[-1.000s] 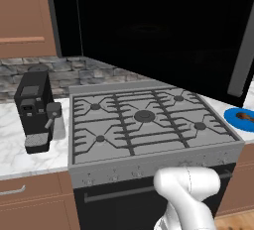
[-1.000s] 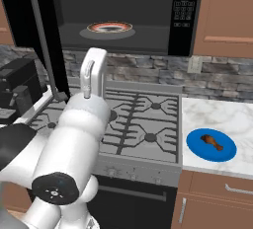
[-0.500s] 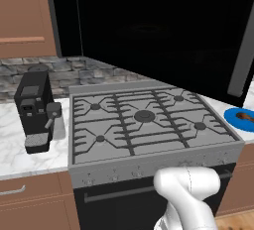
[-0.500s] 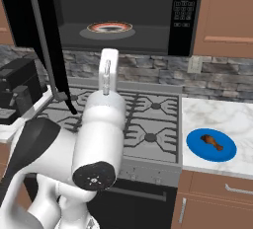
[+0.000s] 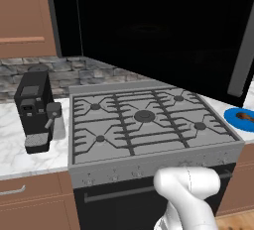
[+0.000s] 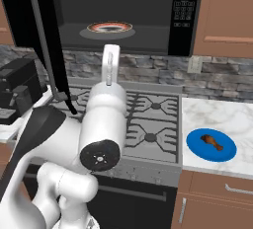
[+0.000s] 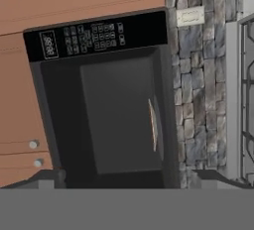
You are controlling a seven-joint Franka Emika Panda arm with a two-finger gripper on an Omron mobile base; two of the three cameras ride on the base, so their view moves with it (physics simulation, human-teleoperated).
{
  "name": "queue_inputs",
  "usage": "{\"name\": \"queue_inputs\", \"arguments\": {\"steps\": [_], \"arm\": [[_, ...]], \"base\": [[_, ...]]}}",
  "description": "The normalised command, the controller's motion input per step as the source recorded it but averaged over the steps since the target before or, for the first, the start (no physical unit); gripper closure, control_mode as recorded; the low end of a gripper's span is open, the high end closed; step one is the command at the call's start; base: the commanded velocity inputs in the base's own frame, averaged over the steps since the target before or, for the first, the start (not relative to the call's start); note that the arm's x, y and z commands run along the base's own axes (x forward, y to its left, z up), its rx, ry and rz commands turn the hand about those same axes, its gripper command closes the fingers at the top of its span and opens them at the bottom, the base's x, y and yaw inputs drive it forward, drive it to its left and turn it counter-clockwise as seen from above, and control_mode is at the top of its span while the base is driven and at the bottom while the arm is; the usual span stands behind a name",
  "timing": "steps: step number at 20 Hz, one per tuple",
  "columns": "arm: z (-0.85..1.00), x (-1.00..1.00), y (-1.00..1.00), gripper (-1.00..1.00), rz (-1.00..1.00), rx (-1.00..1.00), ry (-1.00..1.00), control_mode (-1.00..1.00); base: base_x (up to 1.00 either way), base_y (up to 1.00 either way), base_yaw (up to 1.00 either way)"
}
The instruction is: Pick the chicken drumstick from the counter and place it in the microwave. Then turn on the microwave.
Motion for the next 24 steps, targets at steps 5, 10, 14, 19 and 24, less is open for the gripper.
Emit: {"name": "queue_inputs", "arguments": {"steps": [5,10,14,19,24], "arm": [[-0.05,0.24,0.15,-1.0,0.02,0.01,0.1,-1.0],[-0.06,0.22,0.18,-1.0,0.07,0.03,0.05,-1.0],[-0.04,0.26,0.13,-1.0,0.11,0.04,0.01,-1.0],[-0.03,0.27,0.08,-1.0,0.14,0.03,0.0,-1.0],[-0.04,0.23,0.14,-1.0,0.15,0.0,0.0,-1.0]], "base": [[0.0,0.0,0.0],[0.0,0.0,0.0],[0.0,0.0,0.0],[0.0,0.0,0.0],[0.0,0.0,0.0]]}}
